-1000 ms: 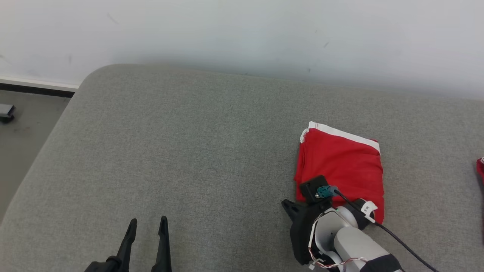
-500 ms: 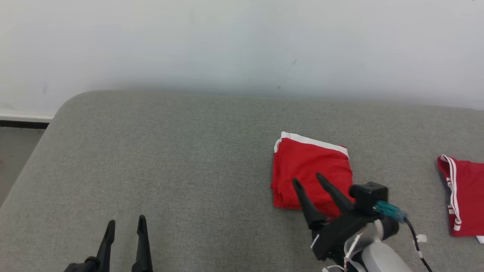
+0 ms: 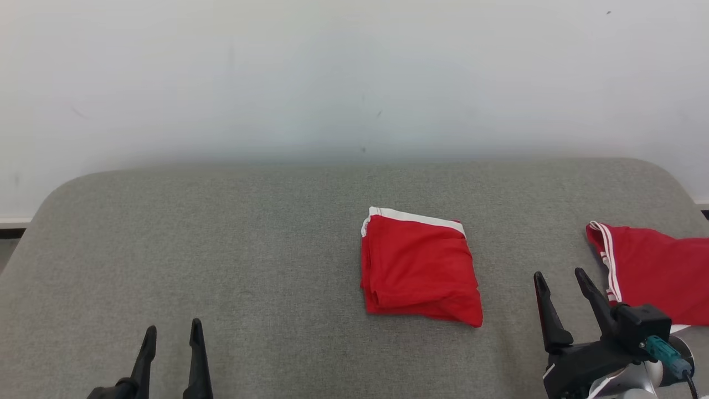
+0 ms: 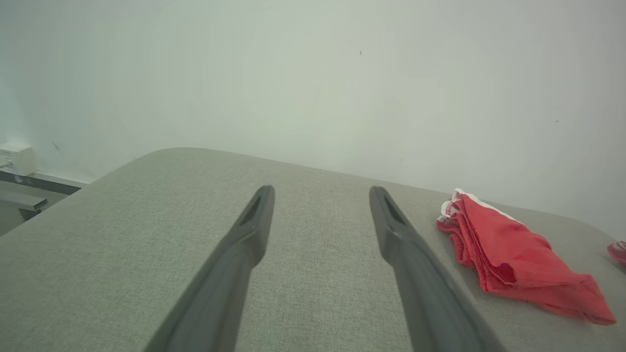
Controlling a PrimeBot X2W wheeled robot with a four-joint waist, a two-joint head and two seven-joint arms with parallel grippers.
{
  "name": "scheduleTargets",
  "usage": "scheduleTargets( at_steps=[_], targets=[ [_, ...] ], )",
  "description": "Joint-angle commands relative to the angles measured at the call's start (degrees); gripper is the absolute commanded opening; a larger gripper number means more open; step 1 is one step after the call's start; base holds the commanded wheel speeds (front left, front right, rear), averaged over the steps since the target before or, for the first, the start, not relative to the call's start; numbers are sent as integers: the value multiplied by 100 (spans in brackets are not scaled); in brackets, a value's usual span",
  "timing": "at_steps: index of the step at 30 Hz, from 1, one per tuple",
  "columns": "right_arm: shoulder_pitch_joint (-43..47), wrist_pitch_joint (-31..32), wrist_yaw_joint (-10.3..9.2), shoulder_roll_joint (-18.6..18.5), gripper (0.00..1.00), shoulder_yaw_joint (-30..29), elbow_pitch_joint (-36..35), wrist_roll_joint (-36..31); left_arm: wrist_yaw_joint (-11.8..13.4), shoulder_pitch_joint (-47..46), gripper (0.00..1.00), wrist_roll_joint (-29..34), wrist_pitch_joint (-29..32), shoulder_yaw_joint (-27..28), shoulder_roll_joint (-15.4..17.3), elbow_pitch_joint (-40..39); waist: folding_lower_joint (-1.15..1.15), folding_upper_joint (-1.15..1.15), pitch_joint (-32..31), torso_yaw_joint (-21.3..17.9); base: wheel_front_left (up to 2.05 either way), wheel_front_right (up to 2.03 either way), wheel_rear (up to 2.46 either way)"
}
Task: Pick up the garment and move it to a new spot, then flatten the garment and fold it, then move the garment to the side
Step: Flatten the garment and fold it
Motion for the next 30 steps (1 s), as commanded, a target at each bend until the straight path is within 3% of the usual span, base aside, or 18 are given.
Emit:
scheduleTargets(
  at_steps=[1,19,30],
  targets=[
    [125,-55,-17,-57,100,-29,27,-91,2,108,100,51,0,46,3,60,1,0,-66,-165,0,0,0],
    [396,-120,-17,-41,100,4,219,-73,-17,262,100,247,-1,141,3,317,1,0,-170,-558,0,0,0],
    [309,-138,-17,14,100,92,270,-4,-43,219,100,250,-1,171,2,397,1,0,-142,-514,0,0,0]
  ],
)
